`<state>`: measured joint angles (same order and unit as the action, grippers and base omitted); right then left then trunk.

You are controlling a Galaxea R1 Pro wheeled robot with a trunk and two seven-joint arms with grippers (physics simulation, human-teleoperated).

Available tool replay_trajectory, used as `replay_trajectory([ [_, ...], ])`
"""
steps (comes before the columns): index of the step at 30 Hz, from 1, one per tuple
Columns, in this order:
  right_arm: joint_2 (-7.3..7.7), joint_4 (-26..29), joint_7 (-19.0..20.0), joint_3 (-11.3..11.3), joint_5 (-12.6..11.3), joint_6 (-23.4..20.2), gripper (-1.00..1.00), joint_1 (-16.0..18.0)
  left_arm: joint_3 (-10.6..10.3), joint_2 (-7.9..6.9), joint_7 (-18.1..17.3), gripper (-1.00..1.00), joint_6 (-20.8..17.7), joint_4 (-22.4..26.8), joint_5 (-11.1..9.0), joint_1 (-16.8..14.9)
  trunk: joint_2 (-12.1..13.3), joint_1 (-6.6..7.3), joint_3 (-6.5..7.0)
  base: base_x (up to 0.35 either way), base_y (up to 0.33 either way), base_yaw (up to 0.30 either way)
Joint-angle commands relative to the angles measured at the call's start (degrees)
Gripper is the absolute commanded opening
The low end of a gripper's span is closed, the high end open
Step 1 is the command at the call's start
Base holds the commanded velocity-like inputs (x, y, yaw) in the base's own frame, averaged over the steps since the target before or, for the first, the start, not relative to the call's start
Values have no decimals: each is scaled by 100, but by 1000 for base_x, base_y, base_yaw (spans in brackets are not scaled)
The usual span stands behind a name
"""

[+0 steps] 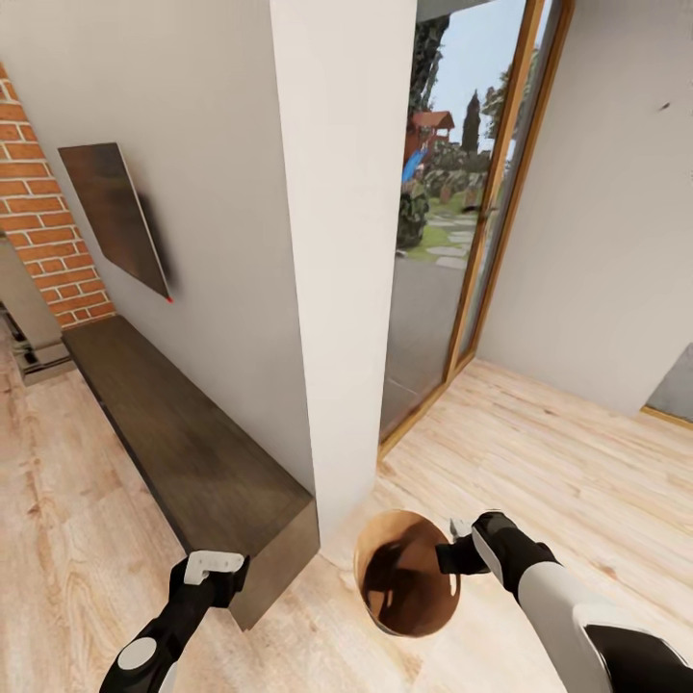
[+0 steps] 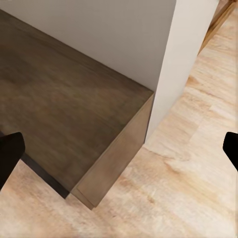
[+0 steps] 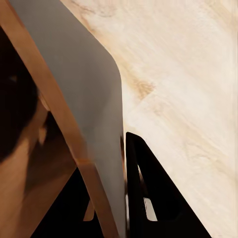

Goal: Put the three can of soda from the living room inside the tash can in the kitchen.

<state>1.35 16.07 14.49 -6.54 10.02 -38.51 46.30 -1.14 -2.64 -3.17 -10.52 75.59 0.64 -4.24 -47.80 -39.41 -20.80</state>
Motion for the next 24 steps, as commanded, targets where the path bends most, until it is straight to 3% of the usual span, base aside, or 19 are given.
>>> replay_trajectory([
  [1, 6, 3, 36, -21, -84, -1, -100, -47, 0, 2, 0, 100, 0, -1, 3, 2, 42, 23, 28, 0, 0, 0],
  [6, 56, 55, 43, -11, -66, 49, -100, -449, 0, 2, 1, 100, -3, -2, 15, 10, 162, 88, 114, 0, 0, 0],
  [11, 246, 103, 9, -12, -64, 285, -100, -672, -8, 2, 1, 100, -3, -7, 22, 17, 162, 88, 120, 0, 0, 0],
  [14, 270, 119, 2, -21, -66, 609, -100, -793, -9, 6, 1, 100, -3, -8, 23, 14, 162, 88, 121, 0, 0, 0],
  [15, 278, 122, 22, -29, -89, 1036, -100, -969, -9, 6, 15, 100, -8, -88, 27, 18, 162, 88, 121, -47, 26, 0],
  [24, 284, 94, 34, -45, -111, 1190, -100, -1015, -10, 6, 25, 100, -3, -348, 23, 17, 162, 88, 121, -154, 164, 0],
])
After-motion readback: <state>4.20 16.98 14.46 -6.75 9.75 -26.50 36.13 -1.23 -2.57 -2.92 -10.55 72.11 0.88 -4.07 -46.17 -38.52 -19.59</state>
